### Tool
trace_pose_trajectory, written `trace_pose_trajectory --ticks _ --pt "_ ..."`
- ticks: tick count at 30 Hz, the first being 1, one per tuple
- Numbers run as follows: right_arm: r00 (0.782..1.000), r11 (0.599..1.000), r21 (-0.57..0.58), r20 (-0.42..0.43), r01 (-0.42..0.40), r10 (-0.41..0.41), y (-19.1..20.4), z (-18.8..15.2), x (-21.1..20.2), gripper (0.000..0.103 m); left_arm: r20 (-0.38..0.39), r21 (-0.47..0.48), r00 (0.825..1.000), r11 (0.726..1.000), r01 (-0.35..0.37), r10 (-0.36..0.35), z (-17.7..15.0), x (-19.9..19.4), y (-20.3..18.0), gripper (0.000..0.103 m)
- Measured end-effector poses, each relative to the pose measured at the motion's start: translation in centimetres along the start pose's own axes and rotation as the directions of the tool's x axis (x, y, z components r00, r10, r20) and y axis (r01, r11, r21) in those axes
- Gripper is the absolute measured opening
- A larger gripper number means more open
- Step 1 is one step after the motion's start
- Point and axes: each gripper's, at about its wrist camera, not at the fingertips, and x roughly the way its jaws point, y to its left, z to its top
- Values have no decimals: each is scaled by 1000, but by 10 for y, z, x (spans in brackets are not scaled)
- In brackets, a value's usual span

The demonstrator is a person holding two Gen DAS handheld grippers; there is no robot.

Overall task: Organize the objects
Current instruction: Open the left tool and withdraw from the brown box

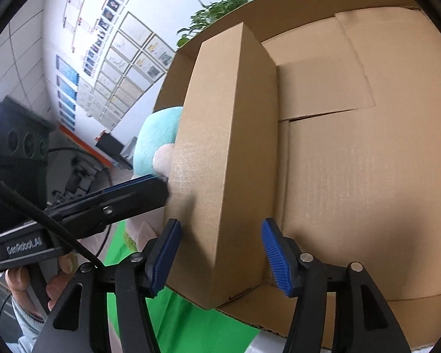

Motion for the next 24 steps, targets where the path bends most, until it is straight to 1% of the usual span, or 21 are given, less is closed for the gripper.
trace_pose_trajectory --ticks 1,3,4,5,6,7,8,9,10,11,12,13,14,15,18,22,24 --pt "1000 1000 0 7 24 -24 2 0 -5 65 23 10 1000 1000 -9 9 -1 -5 -2 49" --pt "998 998 -7 27 55 -55 8 -5 -19 85 77 34 996 998 -45 42 -4 -18 -6 51" --pt "996 997 -20 39 77 -76 14 -9 -30 90 112 44 991 996 -73 68 -6 -25 -8 56" --pt "994 994 -33 51 103 -101 18 -12 -37 97 152 50 984 993 -105 97 -8 -33 -10 60" --pt "988 989 -42 67 140 -137 23 -17 -47 102 201 50 971 988 -144 131 -11 -41 -13 67" --pt "981 982 -51 87 180 -175 28 -21 -56 102 241 46 957 983 -178 161 -14 -48 -15 78" --pt "968 970 -71 113 232 -223 34 -26 -63 102 284 40 939 977 -212 192 -18 -55 -18 82" --pt "958 959 -88 129 268 -256 40 -26 -71 102 329 30 919 970 -239 217 -23 -62 -20 83" --pt "936 936 -114 162 332 -312 47 -33 -80 102 364 24 901 965 -260 234 -28 -68 -23 83" --pt "912 912 -131 197 388 -360 54 -42 -89 102 379 21 893 962 -271 243 -31 -71 -24 83" --pt "896 897 -137 219 420 -386 60 -48 -97 102 388 17 887 961 -277 250 -36 -73 -26 83" --pt "880 882 -139 241 449 -410 67 -58 -105 102 389 15 886 960 -278 251 -40 -74 -29 83" --pt "871 874 -141 254 464 -421 62 -62 -113 102 386 12 887 960 -279 253 -44 -74 -31 83" --pt "860 863 -151 272 481 -432 66 -77 -123 102 382 10 888 960 -280 256 -48 -74 -34 83" --pt "828 833 -154 299 532 -474 78 -97 -143 102 381 3 885 957 -290 267 -59 -77 -42 83" --pt "816 831 -122 308 543 -489 79 -111 -165 102 383 -4 883 956 -294 273 -72 -79 -51 83" --pt "810 829 -113 318 548 -493 79 -115 -172 102 391 10 878 952 -306 278 -76 -80 -56 83"
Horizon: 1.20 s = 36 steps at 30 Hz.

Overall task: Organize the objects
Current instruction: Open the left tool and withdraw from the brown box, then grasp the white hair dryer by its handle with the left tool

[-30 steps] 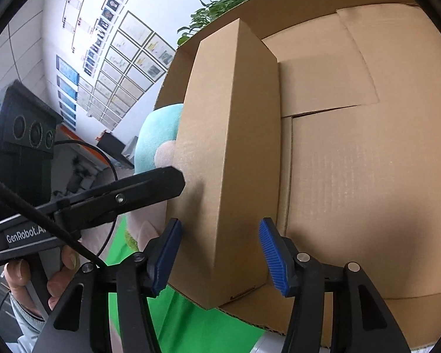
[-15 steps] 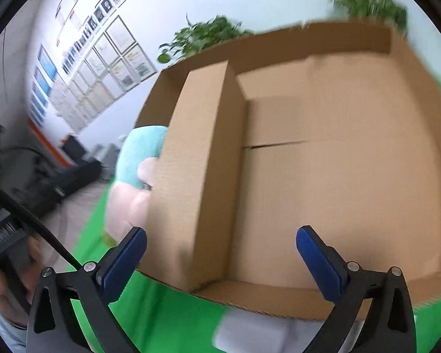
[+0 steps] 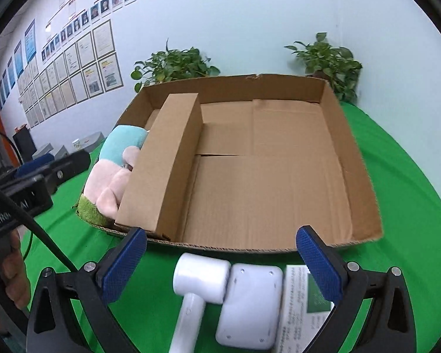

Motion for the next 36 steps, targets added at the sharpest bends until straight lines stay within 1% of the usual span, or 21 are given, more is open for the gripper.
trace_pose_trajectory --ticks 4,6,7,8,9,10,11,12,14,15,16,17,18,21,24,26,28,30,32,35,36 --pt "1000 1000 3 20 4 -4 -4 -6 -6 100 7 6 1000 1000 9 -9 -5 -7 -9 83" --pt "1000 1000 1 25 2 -2 -6 -11 -9 92 7 9 1000 1000 12 -13 -9 -10 -13 82" --pt "1000 1000 -5 25 2 -2 -6 -13 -10 88 6 10 1000 1000 18 -19 -10 -12 -14 78" --pt "1000 1000 -10 28 4 -4 -6 -14 -12 77 9 9 1000 1000 28 -28 -11 -14 -15 70" --pt "999 1000 -11 36 2 -2 -7 -17 -15 56 12 7 999 999 34 -34 -13 -15 -15 42" --pt "999 1000 -12 38 4 -4 -8 -19 -16 42 3 9 999 999 33 -33 -14 -15 -15 18" --pt "999 1000 -13 33 11 -10 -9 -21 -17 24 -7 13 1000 1000 25 -25 -16 -15 -16 14" --pt "999 1000 -16 31 13 -12 -9 -23 -18 23 -5 13 1000 1000 21 -21 -18 -16 -16 14" --pt "999 1000 -20 41 15 -14 -11 -26 -21 25 9 5 999 999 36 -36 -20 -20 -16 17" --pt "999 1000 -18 46 11 -10 -12 -28 -24 40 10 -2 999 999 34 -34 -21 -21 -16 37" --pt "999 1000 -13 47 13 -12 -13 -30 -27 57 13 -5 999 999 36 -36 -22 -23 -16 72" --pt "999 1000 -9 48 11 -11 -14 -31 -28 97 29 -13 998 998 57 -57 -23 -27 -15 85" --pt "998 1000 -1 61 -4 4 -15 -35 -32 102 44 -20 996 996 82 -81 -25 -30 -14 88" --pt "997 1000 -12 72 -8 9 -14 -40 -36 102 9 -22 993 993 120 -120 -27 -27 -13 88" --pt "996 998 -3 64 -68 68 -16 -46 -38 102 -31 -38 985 985 170 -171 -31 -20 -9 88" --pt "993 996 -6 64 -94 94 -15 -49 -39 102 -69 -62 974 975 213 -217 -35 -14 -6 88" --pt "987 988 -16 50 -154 155 -14 -56 -43 102 -116 -80 957 962 259 -268 -39 -5 -4 88" --pt "975 975 -10 -1 -224 224 -9 -69 -44 102 -169 -90 930 944 316 -327 -47 4 -5 88" --pt "962 964 -15 -59 -267 265 -3 -81 -38 102 -216 -108 894 920 377 -392 -56 14 -7 88" --pt "951 961 8 -140 -276 274 4 -103 -23 99 -282 -156 842 888 432 -460 -69 34 -13 88" --pt "947 961 27 -163 -276 277 4 -108 -16 93 -307 -174 819 875 452 -484 -73 41 -15 88"
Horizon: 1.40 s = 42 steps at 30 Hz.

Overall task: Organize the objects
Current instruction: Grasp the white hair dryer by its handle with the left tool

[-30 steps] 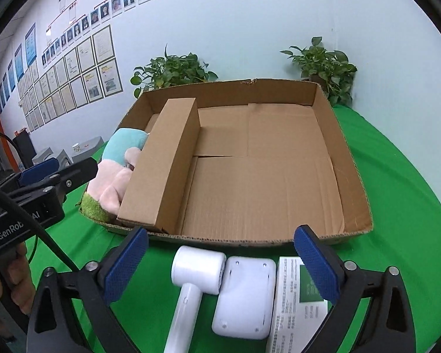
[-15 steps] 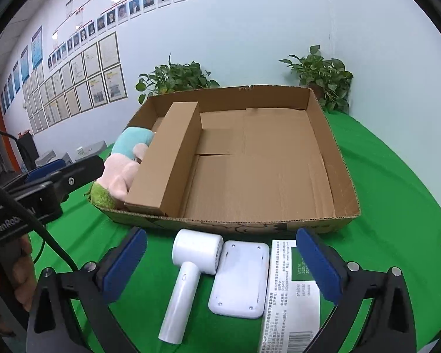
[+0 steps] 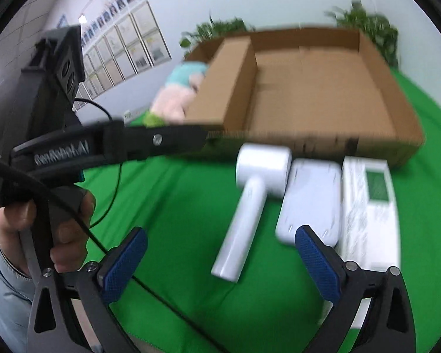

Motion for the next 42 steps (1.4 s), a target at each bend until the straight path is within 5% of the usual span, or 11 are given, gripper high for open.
trace_pose_trajectory --ticks 8,14,18,27,35,39,42 --pt "997 1000 13 -76 13 -12 -7 -9 27 61 -154 -81 978 988 132 -143 3 49 16 84" --pt "991 999 45 -130 -15 21 -17 -8 39 48 -251 -108 951 981 161 -183 -3 75 16 77" --pt "988 999 24 -152 -26 29 -11 -14 44 35 -252 -120 953 983 142 -168 -4 83 18 77" --pt "987 1000 -8 -160 -21 19 -9 -28 29 27 -276 -130 945 981 145 -176 -24 76 4 70" --pt "976 995 -94 -212 21 -41 9 -52 22 33 -265 -164 939 970 178 -218 -50 67 -19 70" --pt "979 993 -110 -193 50 -71 15 -55 21 30 -263 -170 950 978 124 -167 -52 63 -11 40" --pt "978 989 -126 -182 77 -99 21 -57 19 29 -256 -180 954 977 113 -157 -55 60 -4 35"
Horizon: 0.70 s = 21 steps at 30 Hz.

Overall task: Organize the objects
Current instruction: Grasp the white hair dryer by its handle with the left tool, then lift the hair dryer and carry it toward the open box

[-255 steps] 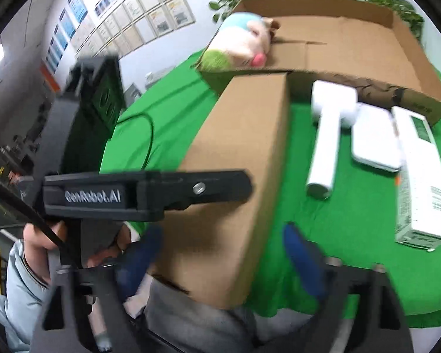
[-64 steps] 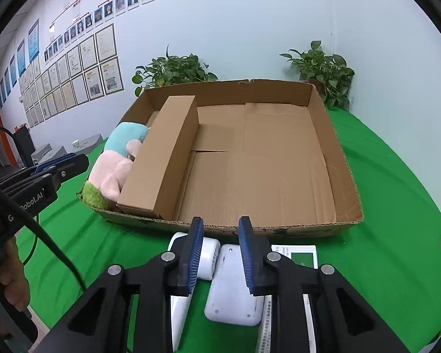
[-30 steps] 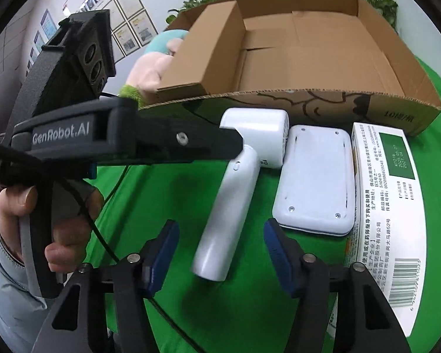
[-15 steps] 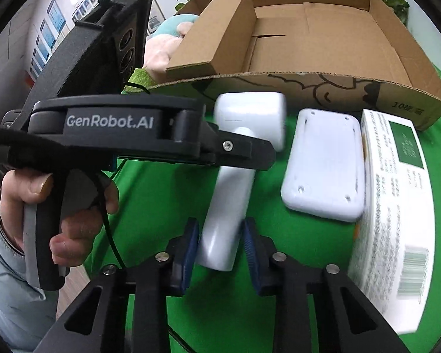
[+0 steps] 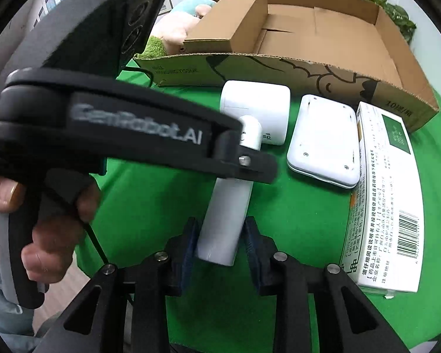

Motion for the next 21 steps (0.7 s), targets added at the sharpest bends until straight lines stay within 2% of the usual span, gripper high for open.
trace_pose_trajectory --ticks 5,11,17,21 --pt "999 999 31 39 -9 8 5 -4 -8 29 35 12 999 1000 -23 22 -5 -11 -5 34" --pt "990 1000 22 144 3 -6 12 5 -39 29 147 104 988 993 -57 41 5 -47 -39 34" --pt "953 999 8 300 35 -36 13 35 -84 29 263 210 964 974 -86 29 35 -91 -79 34" --pt "930 999 3 365 52 -49 7 60 -104 29 316 266 949 958 -108 19 57 -113 -99 34"
